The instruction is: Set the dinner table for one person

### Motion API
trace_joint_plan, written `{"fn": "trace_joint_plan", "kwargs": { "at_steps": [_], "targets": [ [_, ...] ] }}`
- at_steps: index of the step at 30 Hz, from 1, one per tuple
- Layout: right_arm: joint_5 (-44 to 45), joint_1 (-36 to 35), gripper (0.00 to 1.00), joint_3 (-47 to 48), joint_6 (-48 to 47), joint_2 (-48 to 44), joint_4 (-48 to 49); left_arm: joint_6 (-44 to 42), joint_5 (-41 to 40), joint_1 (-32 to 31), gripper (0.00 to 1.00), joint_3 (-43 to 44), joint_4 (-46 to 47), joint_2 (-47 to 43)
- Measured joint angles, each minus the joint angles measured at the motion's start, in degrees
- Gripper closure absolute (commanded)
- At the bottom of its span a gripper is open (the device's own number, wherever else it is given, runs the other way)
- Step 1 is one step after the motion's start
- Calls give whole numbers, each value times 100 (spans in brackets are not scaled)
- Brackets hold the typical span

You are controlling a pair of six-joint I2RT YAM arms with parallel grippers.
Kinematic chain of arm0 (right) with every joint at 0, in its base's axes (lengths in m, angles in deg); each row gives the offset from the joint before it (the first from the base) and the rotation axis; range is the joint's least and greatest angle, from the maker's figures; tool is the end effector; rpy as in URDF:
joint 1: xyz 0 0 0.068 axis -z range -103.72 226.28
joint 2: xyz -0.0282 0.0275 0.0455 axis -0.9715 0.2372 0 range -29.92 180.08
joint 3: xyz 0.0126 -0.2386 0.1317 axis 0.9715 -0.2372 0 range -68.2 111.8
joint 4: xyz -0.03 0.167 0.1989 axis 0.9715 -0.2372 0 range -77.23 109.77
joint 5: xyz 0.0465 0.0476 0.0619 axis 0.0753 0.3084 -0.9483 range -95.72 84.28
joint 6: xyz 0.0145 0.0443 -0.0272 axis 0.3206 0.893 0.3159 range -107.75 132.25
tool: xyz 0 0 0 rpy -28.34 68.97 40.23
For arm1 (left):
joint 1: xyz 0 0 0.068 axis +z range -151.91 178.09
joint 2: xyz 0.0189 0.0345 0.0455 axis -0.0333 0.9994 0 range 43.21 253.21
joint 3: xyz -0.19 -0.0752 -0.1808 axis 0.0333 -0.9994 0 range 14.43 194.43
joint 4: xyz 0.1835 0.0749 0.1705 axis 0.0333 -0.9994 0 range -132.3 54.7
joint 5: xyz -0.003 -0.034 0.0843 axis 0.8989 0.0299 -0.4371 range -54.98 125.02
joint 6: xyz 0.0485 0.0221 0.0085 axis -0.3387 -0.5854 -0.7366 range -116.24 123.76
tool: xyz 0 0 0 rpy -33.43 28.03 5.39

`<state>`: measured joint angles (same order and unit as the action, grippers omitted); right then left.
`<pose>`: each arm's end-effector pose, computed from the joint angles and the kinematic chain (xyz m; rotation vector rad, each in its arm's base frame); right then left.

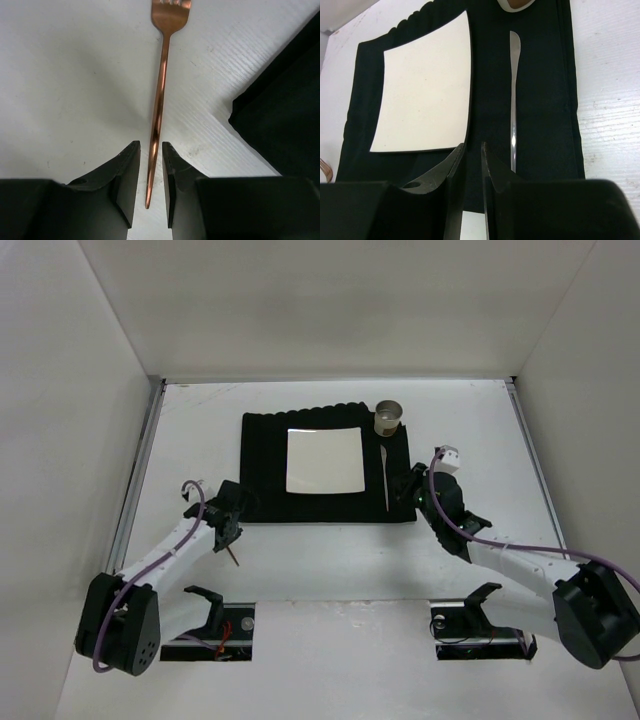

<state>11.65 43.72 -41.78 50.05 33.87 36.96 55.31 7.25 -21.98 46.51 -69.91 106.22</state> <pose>0.2046 0.1179 0.2121 0.2940 1.9208 0.5356 0.1793 -0.0479 0.1782 -0.8115 2.3826 0.1849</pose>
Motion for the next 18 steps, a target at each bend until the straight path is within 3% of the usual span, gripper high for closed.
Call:
{"fn": "trace_joint_plan", "kwargs": {
  "at_steps": [11, 18],
  "targets": [
    [-24, 0, 75, 0, -2, 57, 0, -306, 282, 332, 81, -293, 787, 116],
    [-15, 125, 66, -55, 15, -280, 11, -363, 389, 476, 86, -297, 975, 339]
  ]
}}
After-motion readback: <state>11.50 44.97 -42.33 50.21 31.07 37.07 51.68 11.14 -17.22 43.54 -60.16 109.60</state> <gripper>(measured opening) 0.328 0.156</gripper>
